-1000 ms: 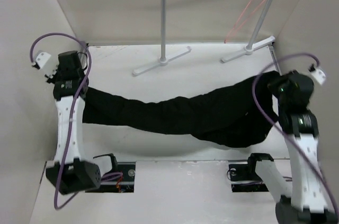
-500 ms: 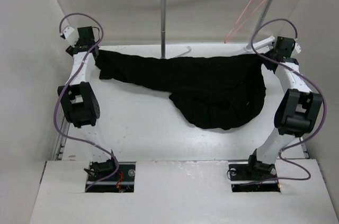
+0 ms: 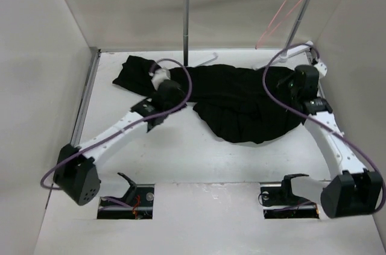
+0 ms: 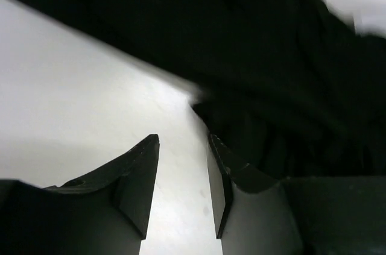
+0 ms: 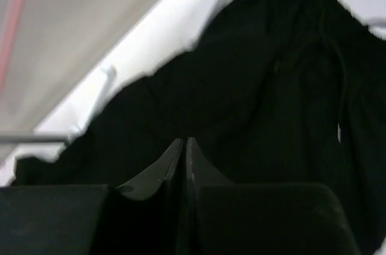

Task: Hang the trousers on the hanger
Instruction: Flatten out the trousers at the center of the board.

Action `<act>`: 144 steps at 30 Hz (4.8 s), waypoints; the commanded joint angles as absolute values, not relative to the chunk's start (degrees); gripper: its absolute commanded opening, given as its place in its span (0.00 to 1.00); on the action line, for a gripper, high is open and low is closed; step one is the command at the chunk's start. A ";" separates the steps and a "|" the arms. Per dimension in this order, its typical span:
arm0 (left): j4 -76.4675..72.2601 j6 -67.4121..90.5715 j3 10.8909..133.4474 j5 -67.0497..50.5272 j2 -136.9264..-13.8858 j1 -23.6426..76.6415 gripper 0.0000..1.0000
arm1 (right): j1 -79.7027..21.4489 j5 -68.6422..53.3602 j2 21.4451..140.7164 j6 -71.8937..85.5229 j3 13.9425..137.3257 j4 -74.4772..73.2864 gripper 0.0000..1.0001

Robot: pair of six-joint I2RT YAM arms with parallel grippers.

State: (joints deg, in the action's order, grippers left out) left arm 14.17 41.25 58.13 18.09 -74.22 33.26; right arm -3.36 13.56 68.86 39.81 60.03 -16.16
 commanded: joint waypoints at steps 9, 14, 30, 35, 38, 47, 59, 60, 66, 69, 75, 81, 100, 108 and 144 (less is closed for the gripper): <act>-0.87 57.12 55.28 13.01 -93.76 41.53 0.47 | -14.09 12.65 45.90 42.88 43.17 -26.80 0.22; -6.85 59.68 56.95 11.96 -100.27 41.35 0.48 | -16.04 13.01 37.10 46.23 37.36 -30.23 0.31; 3.39 63.19 51.34 22.39 -85.38 44.16 0.03 | -0.05 14.76 45.95 45.35 36.03 -30.24 0.65; 24.66 63.81 49.22 33.73 -70.16 47.24 0.02 | 4.78 18.11 55.09 45.00 35.95 -25.94 0.67; 34.43 65.38 47.55 38.40 -64.09 46.19 0.01 | 8.47 17.50 58.79 45.35 34.89 -22.07 0.67; 60.88 61.80 54.74 47.44 -56.42 37.85 0.03 | 10.59 15.03 75.83 45.79 40.43 -14.77 0.72; 38.75 33.48 52.12 25.43 -65.13 -0.56 0.45 | 10.24 14.77 71.12 48.16 39.64 -14.59 0.72; 39.63 34.53 51.95 25.23 -62.86 0.30 0.54 | 10.24 14.77 69.62 48.25 39.55 -15.02 0.72; 53.50 50.58 45.28 25.40 -48.45 16.63 0.51 | 8.84 14.76 65.40 49.13 39.64 -16.87 0.74; 55.64 62.11 39.48 22.51 -44.30 20.95 0.51 | 8.31 15.73 64.69 49.57 38.41 -17.14 0.73; 43.96 66.18 34.28 19.60 -49.47 20.26 0.51 | 12.78 15.82 68.99 48.96 37.88 -15.04 0.72; 34.11 66.53 29.54 17.76 -55.02 10.96 0.32 | 13.76 10.02 76.89 48.78 39.20 -7.48 0.56; 37.51 51.42 41.56 30.74 -65.82 -18.86 0.11 | 25.17 14.68 56.37 53.52 30.86 -27.23 0.02; 40.70 47.99 50.08 34.01 -61.88 -14.64 0.51 | 26.07 16.96 44.64 53.70 30.05 -36.82 0.46; 15.82 44.82 89.11 13.98 -118.03 -6.55 0.33 | -18.68 11.95 46.93 48.96 30.59 -24.52 0.40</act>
